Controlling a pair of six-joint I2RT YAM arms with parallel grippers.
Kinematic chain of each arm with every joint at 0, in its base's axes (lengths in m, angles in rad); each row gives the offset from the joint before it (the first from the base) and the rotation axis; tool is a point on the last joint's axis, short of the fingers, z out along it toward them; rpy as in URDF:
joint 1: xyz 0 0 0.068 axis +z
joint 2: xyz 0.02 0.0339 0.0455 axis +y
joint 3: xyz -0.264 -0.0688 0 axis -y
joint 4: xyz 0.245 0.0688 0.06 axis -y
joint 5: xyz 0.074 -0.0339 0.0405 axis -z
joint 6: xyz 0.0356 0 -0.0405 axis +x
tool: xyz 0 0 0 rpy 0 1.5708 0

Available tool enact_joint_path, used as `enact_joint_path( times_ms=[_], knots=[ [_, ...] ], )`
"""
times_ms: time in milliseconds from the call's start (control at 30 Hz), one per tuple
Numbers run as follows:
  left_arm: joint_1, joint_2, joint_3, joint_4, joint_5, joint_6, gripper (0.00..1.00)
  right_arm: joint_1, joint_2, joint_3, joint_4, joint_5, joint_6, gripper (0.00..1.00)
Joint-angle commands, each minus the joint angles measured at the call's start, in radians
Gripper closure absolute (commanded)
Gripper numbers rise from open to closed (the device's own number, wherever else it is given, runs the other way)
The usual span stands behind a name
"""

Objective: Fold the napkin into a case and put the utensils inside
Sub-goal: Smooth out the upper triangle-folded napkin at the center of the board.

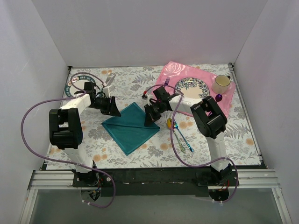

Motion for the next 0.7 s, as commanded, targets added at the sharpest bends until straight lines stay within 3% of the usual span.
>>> enact_joint_path(
  times_ms=[0,133,367,500,667],
  knots=[
    [0.084,-0.047,-0.005,-0.051,-0.01,0.04,0.66,0.021,-0.007,-0.052,-0.043,0.011,-0.029,0.87],
    [0.095,-0.047,0.021,-0.051,-0.019,0.064,0.61,0.057,-0.02,-0.098,-0.053,-0.033,-0.015,0.87],
    [0.066,0.013,0.088,-0.035,0.022,0.067,0.62,0.133,-0.08,-0.144,-0.077,-0.19,0.031,0.86],
    [0.024,0.032,0.079,0.021,0.036,0.026,0.63,0.147,-0.166,-0.241,0.073,-0.29,0.147,0.82],
    [-0.029,0.039,0.059,0.054,0.053,-0.005,0.65,0.091,-0.22,-0.186,0.122,-0.264,0.146,0.78]
  ],
)
